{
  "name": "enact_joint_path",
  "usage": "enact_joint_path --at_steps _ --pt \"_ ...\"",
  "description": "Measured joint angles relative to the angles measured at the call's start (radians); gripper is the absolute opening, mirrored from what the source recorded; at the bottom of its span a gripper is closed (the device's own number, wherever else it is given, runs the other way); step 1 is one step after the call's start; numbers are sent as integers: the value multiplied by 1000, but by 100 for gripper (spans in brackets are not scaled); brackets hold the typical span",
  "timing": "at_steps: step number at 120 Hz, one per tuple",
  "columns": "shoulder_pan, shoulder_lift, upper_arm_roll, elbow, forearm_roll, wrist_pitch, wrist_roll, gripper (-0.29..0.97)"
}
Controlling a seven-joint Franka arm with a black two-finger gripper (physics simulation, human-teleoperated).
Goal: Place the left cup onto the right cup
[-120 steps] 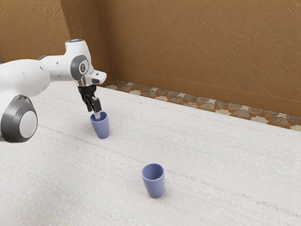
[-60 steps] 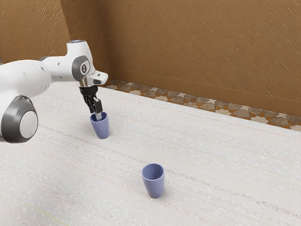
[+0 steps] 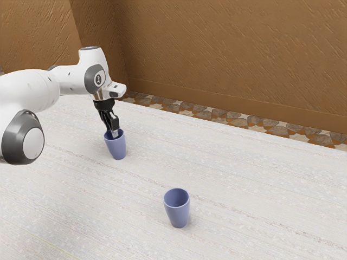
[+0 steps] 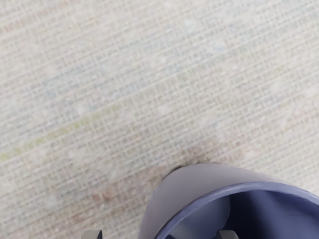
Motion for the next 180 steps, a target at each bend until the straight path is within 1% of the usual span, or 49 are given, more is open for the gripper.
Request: enact_joint_path --at_steps 39,92,125,144,180 --pt "1 4 0 0 -1 6 -1 10" --pt "1 16 0 0 0 13 -2 5" --pt "1 15 0 0 0 16 -2 -5" --pt "0 15 0 0 1 17 -2 -8" --pt "-11 -24 -5 -12 6 19 -4 -10"
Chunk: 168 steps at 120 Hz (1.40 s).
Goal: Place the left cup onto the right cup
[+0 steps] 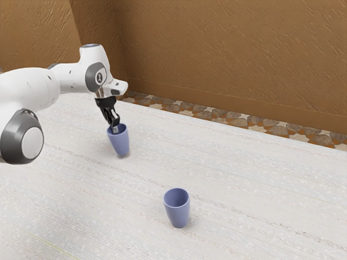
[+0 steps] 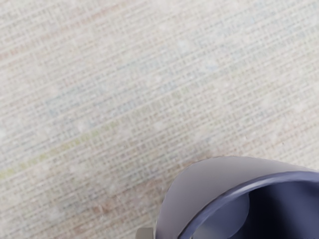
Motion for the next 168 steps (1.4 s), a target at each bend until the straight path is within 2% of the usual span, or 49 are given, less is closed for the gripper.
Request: enact_joint_path --at_steps 54,168 --pt "-40 -99 1 -38 3 -11 -4 -11" --pt "-195 -292 6 -145 5 -38 -7 -11"
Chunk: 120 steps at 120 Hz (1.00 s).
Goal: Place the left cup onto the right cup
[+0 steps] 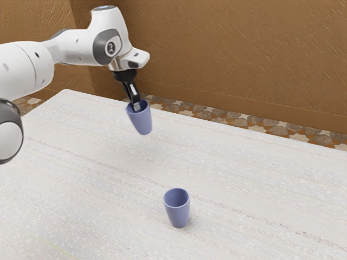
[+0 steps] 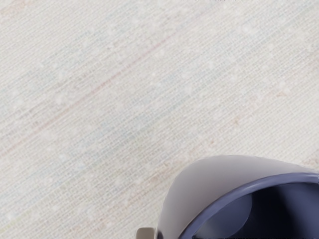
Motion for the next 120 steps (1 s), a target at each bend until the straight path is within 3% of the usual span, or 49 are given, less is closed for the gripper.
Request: enact_joint_path --at_steps 120 --pt "-161 -161 2 -211 -1 8 0 -11"
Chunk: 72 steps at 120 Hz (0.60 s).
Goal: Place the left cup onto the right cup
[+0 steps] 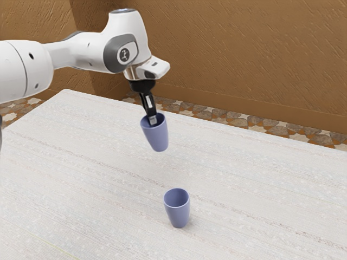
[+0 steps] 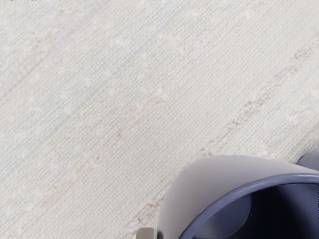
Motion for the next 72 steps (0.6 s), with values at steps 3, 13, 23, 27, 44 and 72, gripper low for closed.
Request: enact_joint_path --at_steps 3,13,23,27,44,72 --pt "-5 -3 0 -3 0 1 0 -11" --pt "-16 -10 0 -7 0 1 -1 -11" --pt "-29 -20 0 -17 0 -1 -1 -11" --pt "-35 -26 0 -26 0 -2 -1 -11" --pt "-63 -35 0 -47 0 -1 -2 -11" --pt "-113 -40 0 -51 1 0 -2 -11"
